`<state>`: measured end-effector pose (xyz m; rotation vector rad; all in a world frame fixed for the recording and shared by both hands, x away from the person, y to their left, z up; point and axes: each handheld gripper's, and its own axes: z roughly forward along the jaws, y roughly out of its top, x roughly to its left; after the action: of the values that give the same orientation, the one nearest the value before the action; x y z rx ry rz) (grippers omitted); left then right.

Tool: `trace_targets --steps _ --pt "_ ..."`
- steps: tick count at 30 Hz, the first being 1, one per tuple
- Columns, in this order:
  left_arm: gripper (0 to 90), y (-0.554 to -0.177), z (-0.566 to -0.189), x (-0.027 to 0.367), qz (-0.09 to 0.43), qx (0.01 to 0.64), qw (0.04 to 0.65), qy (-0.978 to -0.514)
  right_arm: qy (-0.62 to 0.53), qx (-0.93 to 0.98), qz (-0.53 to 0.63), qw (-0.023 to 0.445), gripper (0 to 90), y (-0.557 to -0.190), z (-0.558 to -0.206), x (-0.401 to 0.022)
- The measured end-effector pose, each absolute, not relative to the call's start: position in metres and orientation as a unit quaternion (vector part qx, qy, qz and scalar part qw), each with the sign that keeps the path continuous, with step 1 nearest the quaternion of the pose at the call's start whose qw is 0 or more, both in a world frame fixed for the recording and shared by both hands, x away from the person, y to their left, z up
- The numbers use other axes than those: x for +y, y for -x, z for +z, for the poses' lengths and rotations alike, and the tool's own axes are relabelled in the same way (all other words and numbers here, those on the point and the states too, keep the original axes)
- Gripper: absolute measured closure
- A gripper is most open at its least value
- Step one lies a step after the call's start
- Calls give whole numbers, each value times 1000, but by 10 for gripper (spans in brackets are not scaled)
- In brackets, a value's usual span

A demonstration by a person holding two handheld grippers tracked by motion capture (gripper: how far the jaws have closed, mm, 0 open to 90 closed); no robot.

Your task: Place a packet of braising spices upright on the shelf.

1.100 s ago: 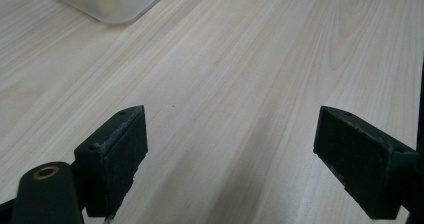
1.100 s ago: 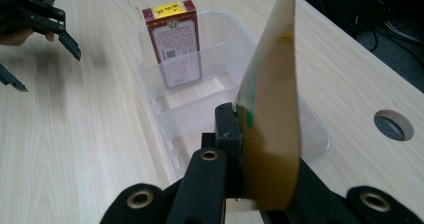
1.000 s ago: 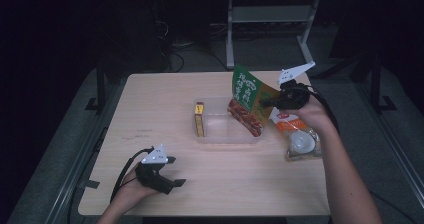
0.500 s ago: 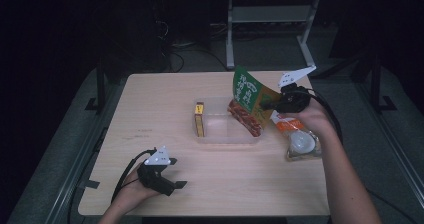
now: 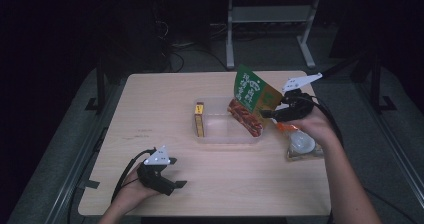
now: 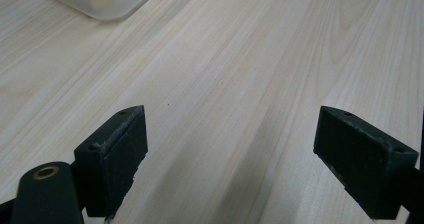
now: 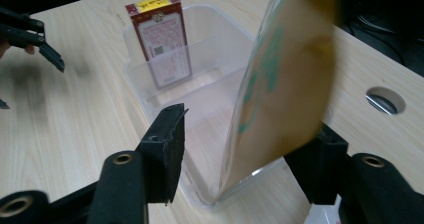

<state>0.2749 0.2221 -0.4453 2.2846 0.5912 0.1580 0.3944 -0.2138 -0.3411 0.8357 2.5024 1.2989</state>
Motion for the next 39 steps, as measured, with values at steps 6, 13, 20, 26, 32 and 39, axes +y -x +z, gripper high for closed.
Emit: trace_targets --steps 6,13,20,26,32,39 --pt "134 -275 -445 221 61 230 379 -894 -295 841 440 106 377 -384 -352 -221" --pt "134 -275 -445 222 62 231 383 -892 -302 838 440 112 339 -370 -364 -228" --pt "134 -274 -444 222 62 232 384 -892 -303 840 434 121 320 -354 -369 -232" --pt "135 -274 -443 223 65 229 385 -892 -312 836 436 118 310 -340 -373 -235" --pt "135 -273 -444 223 67 231 387 -890 -316 838 429 116 309 -323 -382 -239" --pt "135 -273 -444 222 64 228 382 -893 -319 840 423 116 309 -308 -395 -239"
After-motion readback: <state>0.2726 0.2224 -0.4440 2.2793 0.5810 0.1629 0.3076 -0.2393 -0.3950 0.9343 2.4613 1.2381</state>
